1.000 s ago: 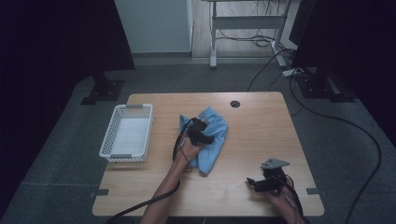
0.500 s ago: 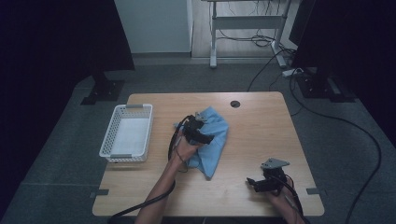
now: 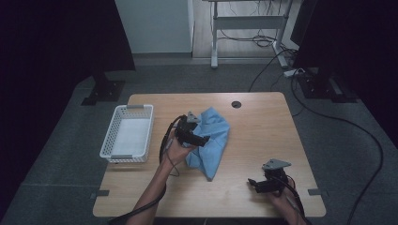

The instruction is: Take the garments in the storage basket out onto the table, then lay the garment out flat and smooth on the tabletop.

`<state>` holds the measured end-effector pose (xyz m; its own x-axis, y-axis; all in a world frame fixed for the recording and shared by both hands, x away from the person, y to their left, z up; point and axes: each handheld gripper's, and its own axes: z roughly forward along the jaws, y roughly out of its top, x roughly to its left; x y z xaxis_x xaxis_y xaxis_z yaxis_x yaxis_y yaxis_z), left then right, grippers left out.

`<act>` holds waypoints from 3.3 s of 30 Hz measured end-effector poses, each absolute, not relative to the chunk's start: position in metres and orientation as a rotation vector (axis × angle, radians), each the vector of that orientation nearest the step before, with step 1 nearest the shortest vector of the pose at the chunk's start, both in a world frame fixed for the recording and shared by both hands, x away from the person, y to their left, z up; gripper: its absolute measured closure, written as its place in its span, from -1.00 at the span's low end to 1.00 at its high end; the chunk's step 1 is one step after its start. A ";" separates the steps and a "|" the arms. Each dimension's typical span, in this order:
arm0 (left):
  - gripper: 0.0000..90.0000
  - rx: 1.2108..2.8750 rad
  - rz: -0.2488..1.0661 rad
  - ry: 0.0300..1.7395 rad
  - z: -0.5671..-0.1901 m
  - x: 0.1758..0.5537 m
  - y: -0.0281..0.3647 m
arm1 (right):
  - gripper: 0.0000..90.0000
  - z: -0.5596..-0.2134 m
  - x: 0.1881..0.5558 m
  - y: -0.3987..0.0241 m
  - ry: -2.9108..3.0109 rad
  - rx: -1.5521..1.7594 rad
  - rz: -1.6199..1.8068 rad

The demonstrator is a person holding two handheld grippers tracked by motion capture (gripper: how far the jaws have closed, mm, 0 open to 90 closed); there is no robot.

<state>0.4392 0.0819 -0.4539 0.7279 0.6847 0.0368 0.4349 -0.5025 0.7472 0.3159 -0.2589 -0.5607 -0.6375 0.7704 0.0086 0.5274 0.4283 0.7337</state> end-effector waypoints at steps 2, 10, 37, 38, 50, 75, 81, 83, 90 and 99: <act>-0.75 2.176 0.434 0.839 -0.452 0.435 0.086 | -0.83 -0.561 0.316 -0.259 2.358 1.114 1.036; -0.75 2.167 0.449 0.846 -0.455 0.419 0.106 | -0.83 -0.561 0.316 -0.259 2.358 1.114 1.036; -0.75 2.145 0.492 0.857 -0.502 0.361 0.158 | -0.83 -0.561 0.316 -0.259 2.356 1.115 1.035; -0.77 2.156 0.493 0.860 -0.507 0.359 0.159 | -0.83 -0.561 0.316 -0.259 2.356 1.115 1.035; -0.82 2.195 0.478 0.929 -0.538 0.347 0.174 | -0.83 -0.561 0.316 -0.259 2.356 1.116 1.034; -0.66 2.202 0.426 0.932 -0.550 0.351 0.177 | -0.83 -0.561 0.316 -0.259 2.354 1.118 1.035; -0.68 2.158 0.443 0.932 -0.536 0.362 0.168 | -0.83 -0.561 0.316 -0.259 2.355 1.118 1.034; -0.68 2.138 0.431 0.924 -0.531 0.367 0.163 | -0.83 -0.561 0.316 -0.259 2.355 1.118 1.034; -0.69 2.132 0.435 0.904 -0.533 0.381 0.143 | -0.83 -0.561 0.316 -0.259 2.354 1.118 1.034; -0.66 2.154 0.421 0.967 -0.553 0.393 0.132 | -0.83 -0.561 0.316 -0.259 2.353 1.119 1.034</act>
<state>0.3927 0.1319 -0.5527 0.6645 0.7473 0.0008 0.5097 -0.4540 0.7308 0.3162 -0.2589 -0.5607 -0.6336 0.7736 0.0075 0.5287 0.4259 0.7342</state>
